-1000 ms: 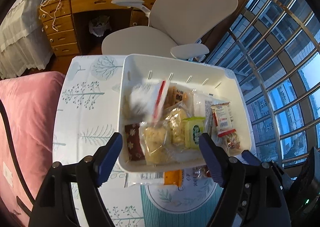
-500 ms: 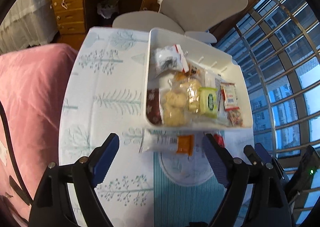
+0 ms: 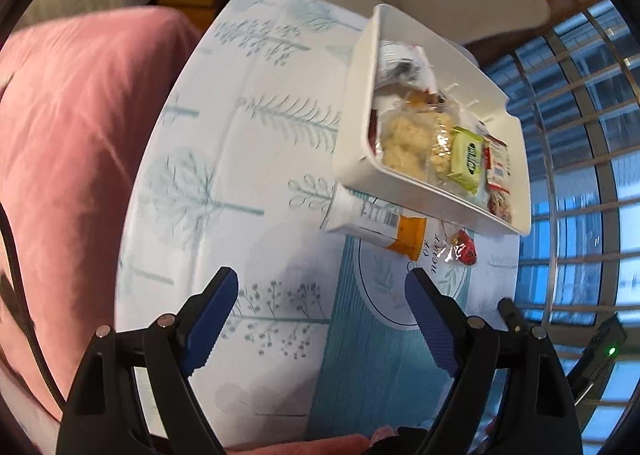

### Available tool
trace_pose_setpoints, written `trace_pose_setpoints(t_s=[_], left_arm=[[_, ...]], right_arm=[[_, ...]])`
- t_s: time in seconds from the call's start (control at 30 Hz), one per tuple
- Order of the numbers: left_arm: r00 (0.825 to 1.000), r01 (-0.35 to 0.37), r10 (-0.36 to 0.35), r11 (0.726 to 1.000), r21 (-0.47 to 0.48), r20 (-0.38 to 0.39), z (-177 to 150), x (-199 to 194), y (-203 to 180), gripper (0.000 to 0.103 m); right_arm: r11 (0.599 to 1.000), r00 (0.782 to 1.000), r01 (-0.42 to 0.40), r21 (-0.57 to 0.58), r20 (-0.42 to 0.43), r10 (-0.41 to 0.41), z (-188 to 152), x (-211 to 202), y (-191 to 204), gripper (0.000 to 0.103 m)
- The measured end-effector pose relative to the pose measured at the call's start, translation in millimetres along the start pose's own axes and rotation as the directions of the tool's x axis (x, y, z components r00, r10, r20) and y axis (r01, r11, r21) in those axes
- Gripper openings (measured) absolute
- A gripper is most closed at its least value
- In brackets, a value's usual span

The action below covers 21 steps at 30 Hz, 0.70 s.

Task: Organize snacks
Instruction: 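Move both tools back toward the white-and-orange bar and red candy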

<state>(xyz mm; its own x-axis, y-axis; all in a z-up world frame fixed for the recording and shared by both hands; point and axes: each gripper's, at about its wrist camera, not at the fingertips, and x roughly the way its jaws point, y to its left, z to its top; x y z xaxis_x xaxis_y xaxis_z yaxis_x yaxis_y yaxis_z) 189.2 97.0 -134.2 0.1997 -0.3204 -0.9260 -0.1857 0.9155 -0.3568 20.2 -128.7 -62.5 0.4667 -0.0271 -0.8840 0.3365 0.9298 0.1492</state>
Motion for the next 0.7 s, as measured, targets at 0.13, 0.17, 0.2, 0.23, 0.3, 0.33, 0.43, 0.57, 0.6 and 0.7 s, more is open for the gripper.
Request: trace_pose_setpoints(t_s=[0.13,0.17,0.2,0.23,0.3,0.33,0.43,0.57,0.6,0.7], left_arm=[[1.0,-0.016,0.019,0.993,-0.117,0.024,-12,5,0,0.085],[0.999,-0.017,0.022,0.99,-0.138,0.03,-14,5,0,0.085],[0.999,-0.017,0.024,0.986,-0.164,0.037,-16,7,-1,0.085],[0.999,-0.018,0.027,0.981,-0.192,0.045,-20,9,-2,0.085],[0.998,-0.024,0.039,0.969,-0.248,0.058,-26,12,-3,0.085],[0.997,-0.027,0.046,0.963,-0.269,0.064,-29,14,-5,0.085],[0.995,-0.024,0.054,0.942,-0.333,0.082,-37,21,-10,0.085],[0.992,-0.029,0.075,0.922,-0.386,0.106,-42,33,-19,0.085],[0.99,-0.032,0.085,0.914,-0.404,0.114,-43,38,-23,0.085],[0.987,-0.031,0.095,0.9,-0.434,0.126,-43,49,-29,0.085]], right_arm=[[1.0,0.998,-0.014,0.002,-0.063,0.014,0,11,-13,0.068],[1.0,0.996,-0.025,0.002,-0.081,0.025,1,14,-17,0.068],[1.0,0.995,-0.031,-0.002,-0.094,0.031,2,17,-19,0.068],[0.999,0.993,-0.037,-0.01,-0.109,0.035,3,20,-22,0.069],[0.998,0.99,-0.049,-0.029,-0.137,0.045,6,27,-27,0.069],[0.998,0.987,-0.057,-0.039,-0.15,0.05,7,31,-30,0.069],[0.993,0.981,-0.082,-0.082,-0.183,0.066,12,41,-36,0.069],[0.981,0.976,-0.12,-0.15,-0.2,0.089,18,53,-39,0.069],[0.977,0.975,-0.125,-0.17,-0.201,0.09,19,55,-39,0.069],[0.962,0.979,-0.138,-0.236,-0.178,0.097,21,61,-38,0.069]])
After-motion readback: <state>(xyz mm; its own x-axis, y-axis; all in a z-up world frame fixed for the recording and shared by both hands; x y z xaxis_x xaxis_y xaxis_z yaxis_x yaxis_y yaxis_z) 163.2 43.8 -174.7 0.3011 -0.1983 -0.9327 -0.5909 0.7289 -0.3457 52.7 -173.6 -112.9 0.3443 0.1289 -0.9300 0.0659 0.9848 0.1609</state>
